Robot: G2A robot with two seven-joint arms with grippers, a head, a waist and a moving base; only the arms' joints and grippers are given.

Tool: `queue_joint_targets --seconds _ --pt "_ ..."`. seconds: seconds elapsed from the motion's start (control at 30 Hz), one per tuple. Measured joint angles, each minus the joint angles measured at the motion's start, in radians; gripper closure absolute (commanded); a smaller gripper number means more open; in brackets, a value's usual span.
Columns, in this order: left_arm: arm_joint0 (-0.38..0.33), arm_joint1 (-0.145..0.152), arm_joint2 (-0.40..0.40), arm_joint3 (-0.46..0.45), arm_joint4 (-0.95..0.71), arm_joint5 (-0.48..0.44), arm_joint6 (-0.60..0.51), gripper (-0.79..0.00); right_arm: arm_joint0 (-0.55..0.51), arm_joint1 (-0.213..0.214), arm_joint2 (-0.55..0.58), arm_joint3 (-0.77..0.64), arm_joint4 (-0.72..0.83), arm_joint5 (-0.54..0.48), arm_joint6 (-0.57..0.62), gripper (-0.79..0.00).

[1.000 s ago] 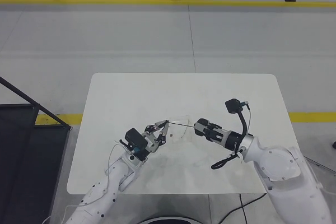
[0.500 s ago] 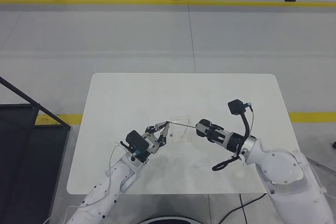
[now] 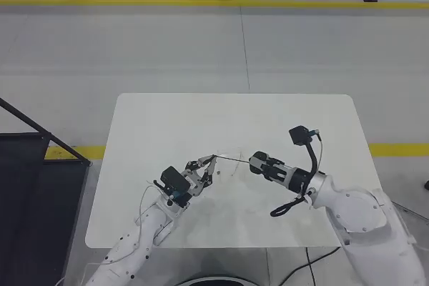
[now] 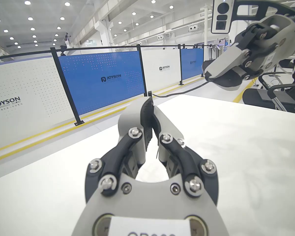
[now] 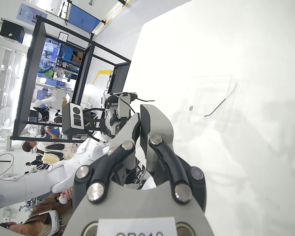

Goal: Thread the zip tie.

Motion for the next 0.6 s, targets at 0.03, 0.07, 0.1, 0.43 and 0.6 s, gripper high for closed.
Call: queue_joint_targets --seconds 0.03,0.07,0.1,0.43,0.6 --pt "0.0 0.0 0.0 0.0 0.0 0.0 0.0 0.0 0.002 0.0 -0.001 0.001 0.0 0.001 0.001 0.0" --pt "0.0 0.0 0.0 0.0 0.0 0.0 0.0 0.0 0.003 0.0 -0.002 0.002 0.0 0.002 0.002 0.0" --pt "0.0 0.0 0.0 0.0 0.0 0.0 0.0 0.0 0.004 0.0 -0.003 0.003 0.0 0.002 0.003 0.0" --pt "0.0 0.0 0.0 0.0 0.0 0.0 0.0 0.0 0.008 -0.001 -0.007 0.002 0.002 0.005 0.002 0.0" --pt "0.0 0.0 0.0 0.0 0.0 0.0 0.0 0.0 0.007 -0.001 -0.007 0.001 0.005 0.009 -0.001 0.0"
